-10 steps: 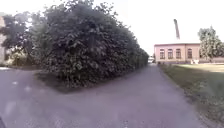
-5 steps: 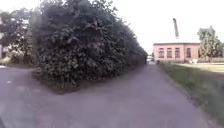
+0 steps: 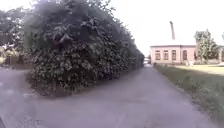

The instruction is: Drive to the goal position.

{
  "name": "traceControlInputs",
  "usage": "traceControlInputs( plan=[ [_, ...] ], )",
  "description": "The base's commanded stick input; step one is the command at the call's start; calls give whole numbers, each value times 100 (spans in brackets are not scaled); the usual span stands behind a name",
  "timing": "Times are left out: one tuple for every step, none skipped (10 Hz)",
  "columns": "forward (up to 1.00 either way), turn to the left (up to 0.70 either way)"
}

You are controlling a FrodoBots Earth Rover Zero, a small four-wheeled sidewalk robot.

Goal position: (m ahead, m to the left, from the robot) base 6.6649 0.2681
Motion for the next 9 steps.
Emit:
traceControlInputs(
  plan=[
    [44, -27],
    [44, -10],
    [44, 1],
    [44, 2],
    [44, 2],
    [44, -23],
    [44, -27],
    [44, -27],
    [44, -27]
  ],
)
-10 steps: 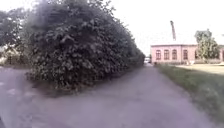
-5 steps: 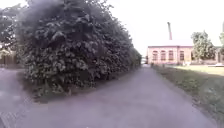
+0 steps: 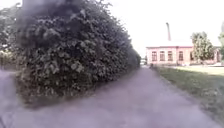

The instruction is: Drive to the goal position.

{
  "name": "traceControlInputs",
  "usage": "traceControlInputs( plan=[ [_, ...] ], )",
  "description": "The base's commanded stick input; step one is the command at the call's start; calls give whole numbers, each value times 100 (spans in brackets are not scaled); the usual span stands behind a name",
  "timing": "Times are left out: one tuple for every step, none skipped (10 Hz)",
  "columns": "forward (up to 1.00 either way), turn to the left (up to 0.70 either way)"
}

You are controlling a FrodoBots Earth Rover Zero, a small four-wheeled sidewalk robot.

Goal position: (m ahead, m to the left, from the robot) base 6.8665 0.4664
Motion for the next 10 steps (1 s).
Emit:
traceControlInputs(
  plan=[
    [44, -27],
    [44, -27],
    [44, -27],
    [44, -27],
    [44, -27],
    [44, -24],
    [44, -2],
    [44, -6],
    [44, -21],
    [44, -27]
  ],
)
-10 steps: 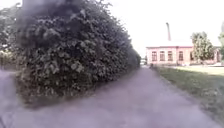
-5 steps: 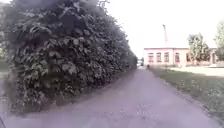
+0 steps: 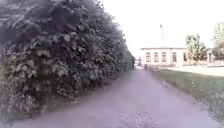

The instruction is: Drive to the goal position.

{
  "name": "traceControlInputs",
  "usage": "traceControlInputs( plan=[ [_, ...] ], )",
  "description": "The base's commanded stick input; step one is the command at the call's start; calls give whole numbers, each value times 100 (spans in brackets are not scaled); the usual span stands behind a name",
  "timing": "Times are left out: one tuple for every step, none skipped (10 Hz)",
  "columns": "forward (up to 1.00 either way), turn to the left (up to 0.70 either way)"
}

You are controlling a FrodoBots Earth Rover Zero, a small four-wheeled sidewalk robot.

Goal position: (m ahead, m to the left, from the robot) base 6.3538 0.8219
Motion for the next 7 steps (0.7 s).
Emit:
traceControlInputs(
  plan=[
    [44, -27],
    [44, -27],
    [44, -27],
    [44, -27],
    [44, -27],
    [44, -10],
    [44, 2]
  ],
)
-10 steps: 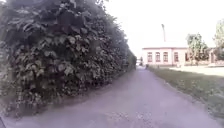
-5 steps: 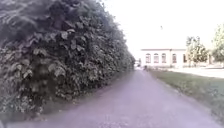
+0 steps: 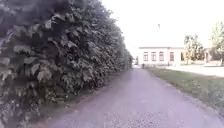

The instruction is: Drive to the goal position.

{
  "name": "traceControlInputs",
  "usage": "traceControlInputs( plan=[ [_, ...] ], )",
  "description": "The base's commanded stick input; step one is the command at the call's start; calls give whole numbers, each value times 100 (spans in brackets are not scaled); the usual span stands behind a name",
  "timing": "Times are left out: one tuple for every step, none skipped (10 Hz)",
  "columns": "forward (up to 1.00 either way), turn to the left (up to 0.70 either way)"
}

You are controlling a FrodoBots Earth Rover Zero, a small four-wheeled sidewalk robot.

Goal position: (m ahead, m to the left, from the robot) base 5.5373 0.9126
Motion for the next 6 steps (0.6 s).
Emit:
traceControlInputs(
  plan=[
    [44, 2],
    [44, 2],
    [44, 1],
    [44, 0],
    [44, -27],
    [44, -27]
  ],
)
